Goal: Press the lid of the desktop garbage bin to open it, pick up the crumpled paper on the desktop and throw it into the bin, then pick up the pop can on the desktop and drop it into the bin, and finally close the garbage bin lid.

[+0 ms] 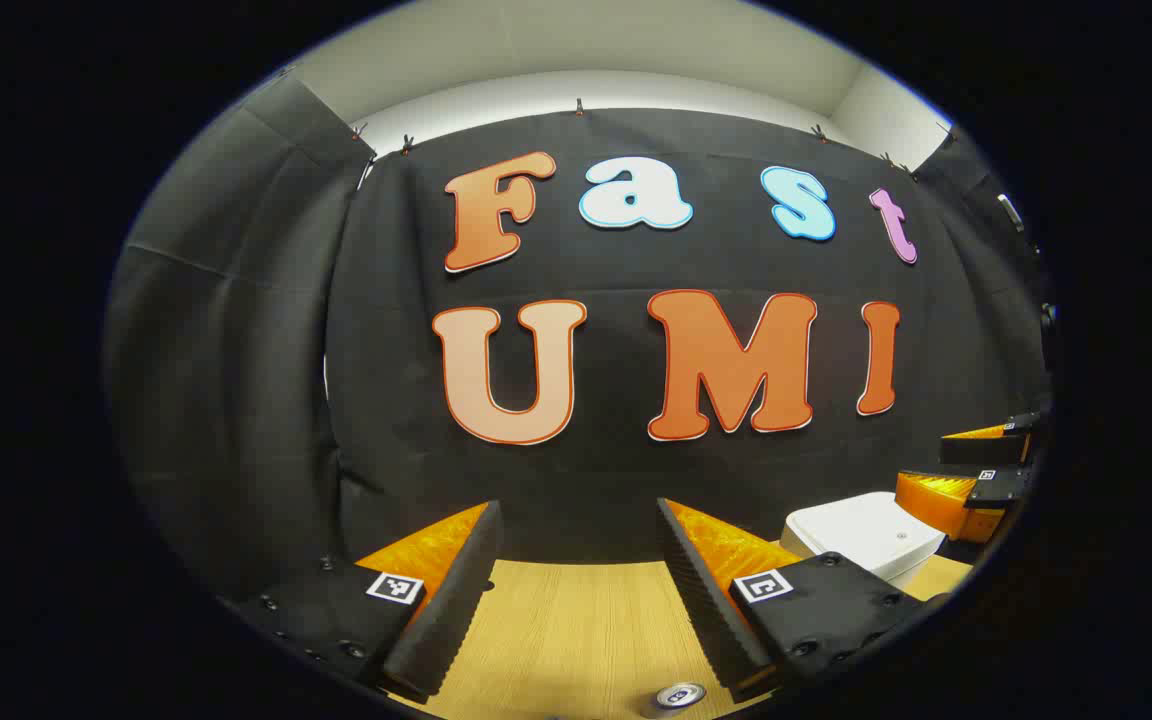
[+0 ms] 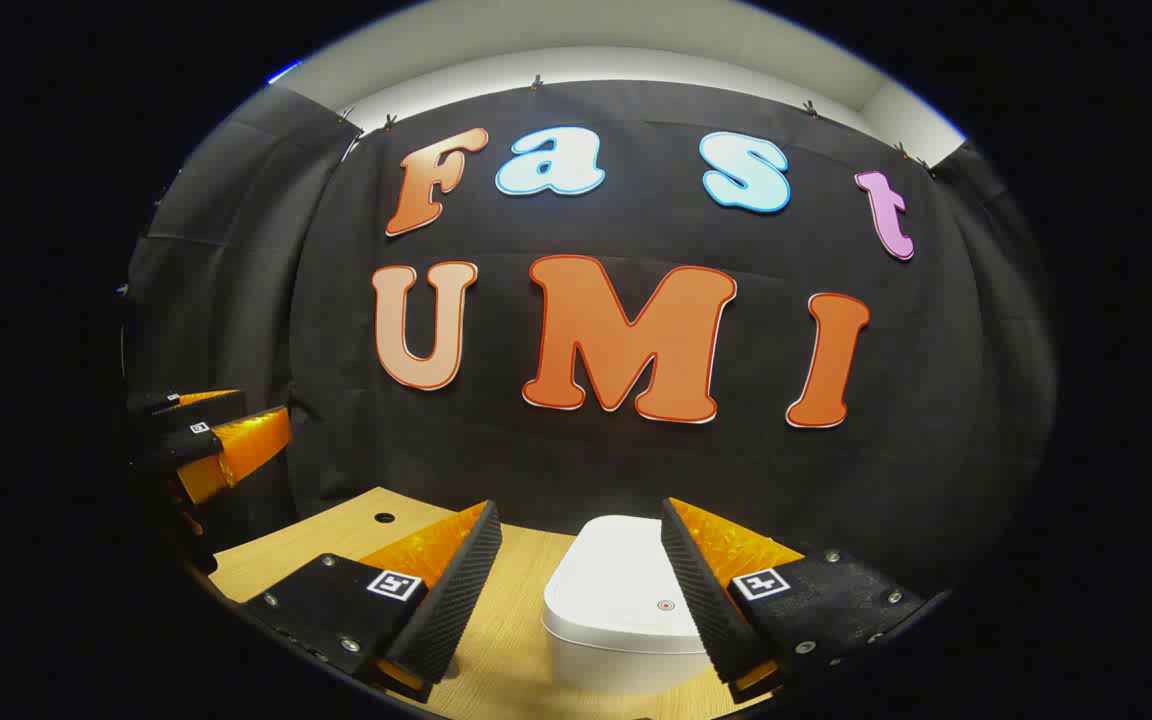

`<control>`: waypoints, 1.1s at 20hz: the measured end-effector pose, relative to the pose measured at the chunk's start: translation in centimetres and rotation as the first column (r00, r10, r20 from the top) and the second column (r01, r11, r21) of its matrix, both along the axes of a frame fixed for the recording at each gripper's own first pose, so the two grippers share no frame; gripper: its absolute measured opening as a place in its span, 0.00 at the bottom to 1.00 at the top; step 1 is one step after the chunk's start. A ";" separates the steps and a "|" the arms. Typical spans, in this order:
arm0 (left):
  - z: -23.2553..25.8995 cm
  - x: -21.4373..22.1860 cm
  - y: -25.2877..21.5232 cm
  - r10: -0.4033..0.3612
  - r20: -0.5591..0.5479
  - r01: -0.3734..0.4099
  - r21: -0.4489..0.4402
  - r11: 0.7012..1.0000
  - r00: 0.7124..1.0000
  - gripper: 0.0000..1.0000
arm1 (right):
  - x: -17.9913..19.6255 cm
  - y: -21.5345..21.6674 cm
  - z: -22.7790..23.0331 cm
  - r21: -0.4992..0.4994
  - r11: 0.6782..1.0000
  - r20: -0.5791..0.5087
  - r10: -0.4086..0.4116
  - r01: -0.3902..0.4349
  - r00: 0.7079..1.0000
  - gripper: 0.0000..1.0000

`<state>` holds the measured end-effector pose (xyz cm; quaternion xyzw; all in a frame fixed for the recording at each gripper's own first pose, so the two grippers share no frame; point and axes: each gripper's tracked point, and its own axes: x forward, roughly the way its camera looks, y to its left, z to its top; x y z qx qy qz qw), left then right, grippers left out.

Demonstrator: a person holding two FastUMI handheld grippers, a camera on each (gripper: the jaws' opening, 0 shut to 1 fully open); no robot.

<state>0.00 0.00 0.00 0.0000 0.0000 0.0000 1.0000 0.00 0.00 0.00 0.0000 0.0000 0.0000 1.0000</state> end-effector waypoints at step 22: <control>0.0 1.9 0.8 0.023 0.006 -0.023 0.027 0.999 1.000 0.97 | 2.9 -1.4 0.4 0.016 1.000 0.000 -0.005 0.005 1.000 0.92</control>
